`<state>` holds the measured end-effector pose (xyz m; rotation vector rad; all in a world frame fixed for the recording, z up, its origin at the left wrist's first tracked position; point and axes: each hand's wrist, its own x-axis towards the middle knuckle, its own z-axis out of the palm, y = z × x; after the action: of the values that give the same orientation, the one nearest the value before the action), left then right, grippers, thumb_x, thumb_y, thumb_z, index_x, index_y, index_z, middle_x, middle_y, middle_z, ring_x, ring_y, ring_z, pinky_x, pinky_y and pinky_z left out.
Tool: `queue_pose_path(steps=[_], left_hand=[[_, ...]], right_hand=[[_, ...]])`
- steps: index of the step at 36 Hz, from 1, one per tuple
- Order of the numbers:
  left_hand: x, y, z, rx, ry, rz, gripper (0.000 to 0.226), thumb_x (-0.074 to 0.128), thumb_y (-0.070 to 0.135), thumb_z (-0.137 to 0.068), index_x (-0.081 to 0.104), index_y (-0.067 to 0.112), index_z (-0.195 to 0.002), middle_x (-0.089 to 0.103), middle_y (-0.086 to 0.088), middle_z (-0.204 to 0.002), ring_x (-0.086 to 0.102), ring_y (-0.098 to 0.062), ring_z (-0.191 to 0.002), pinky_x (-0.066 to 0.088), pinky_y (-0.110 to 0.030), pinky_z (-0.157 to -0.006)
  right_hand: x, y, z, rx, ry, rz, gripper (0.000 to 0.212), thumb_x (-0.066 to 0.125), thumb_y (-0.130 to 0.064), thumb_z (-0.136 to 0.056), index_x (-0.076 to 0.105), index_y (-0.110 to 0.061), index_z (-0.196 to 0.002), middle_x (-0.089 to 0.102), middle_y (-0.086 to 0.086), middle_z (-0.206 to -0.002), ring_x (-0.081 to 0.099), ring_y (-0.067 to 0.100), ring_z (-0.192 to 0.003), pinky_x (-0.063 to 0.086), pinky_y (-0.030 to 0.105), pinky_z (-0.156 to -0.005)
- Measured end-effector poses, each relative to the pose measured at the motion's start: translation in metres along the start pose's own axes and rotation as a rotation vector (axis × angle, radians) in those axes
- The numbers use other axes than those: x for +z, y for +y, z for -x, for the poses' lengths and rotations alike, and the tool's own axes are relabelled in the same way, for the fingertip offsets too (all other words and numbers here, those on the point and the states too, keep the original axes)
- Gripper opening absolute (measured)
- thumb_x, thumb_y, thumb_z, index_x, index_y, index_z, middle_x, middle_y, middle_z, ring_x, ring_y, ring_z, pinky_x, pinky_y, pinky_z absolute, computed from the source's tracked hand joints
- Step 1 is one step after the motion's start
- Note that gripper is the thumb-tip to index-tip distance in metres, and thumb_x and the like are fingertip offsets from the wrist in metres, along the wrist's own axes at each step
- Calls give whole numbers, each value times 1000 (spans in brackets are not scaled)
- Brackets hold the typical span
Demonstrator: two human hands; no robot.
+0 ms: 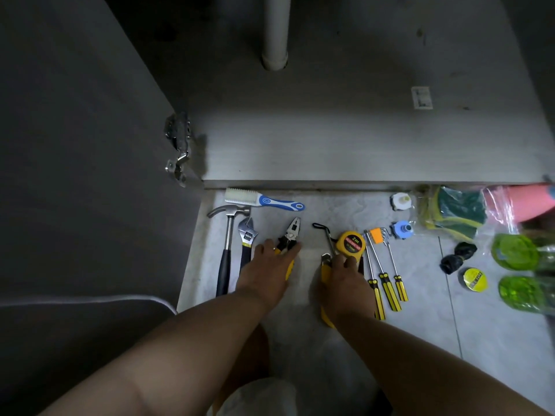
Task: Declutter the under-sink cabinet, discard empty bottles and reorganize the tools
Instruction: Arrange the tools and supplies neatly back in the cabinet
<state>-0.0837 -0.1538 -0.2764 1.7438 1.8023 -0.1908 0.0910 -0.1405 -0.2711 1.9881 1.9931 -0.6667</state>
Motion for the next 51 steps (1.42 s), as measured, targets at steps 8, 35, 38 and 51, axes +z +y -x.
queue_pose_path(steps=[8,35,38,51], left_hand=[[10,-6,1,-75,-33,116,90,73,40,-85,13,44,-151,32,-16,-144,44,-37,-132,54,-47,-97],[-9,-10,-22,-226,129,328,39,51,28,-97,50,21,-136,43,-4,-131,54,-27,-118,52,-45,-96],[-14,-8,-20,-228,121,302,39,51,30,-98,50,19,-135,42,-6,-131,53,-29,-118,51,-45,-96],[-128,126,-10,-126,-202,1267,34,68,27,-97,65,3,-122,73,-20,-111,70,-22,-87,61,-29,-71]], right_hand=[[-2,-16,-2,-151,-97,-49,42,57,-27,-97,40,-23,-135,53,5,-126,64,24,-102,54,34,-77],[-27,-92,-120,-358,-74,139,38,56,-18,-96,48,-11,-133,52,14,-128,62,35,-112,52,42,-85],[-36,-78,-112,-359,-93,126,39,66,-27,-90,54,-12,-123,58,12,-120,63,32,-107,50,36,-80],[-217,50,-23,-387,-200,41,22,73,-30,-84,55,-17,-85,65,-2,-73,71,25,-75,52,30,-65]])
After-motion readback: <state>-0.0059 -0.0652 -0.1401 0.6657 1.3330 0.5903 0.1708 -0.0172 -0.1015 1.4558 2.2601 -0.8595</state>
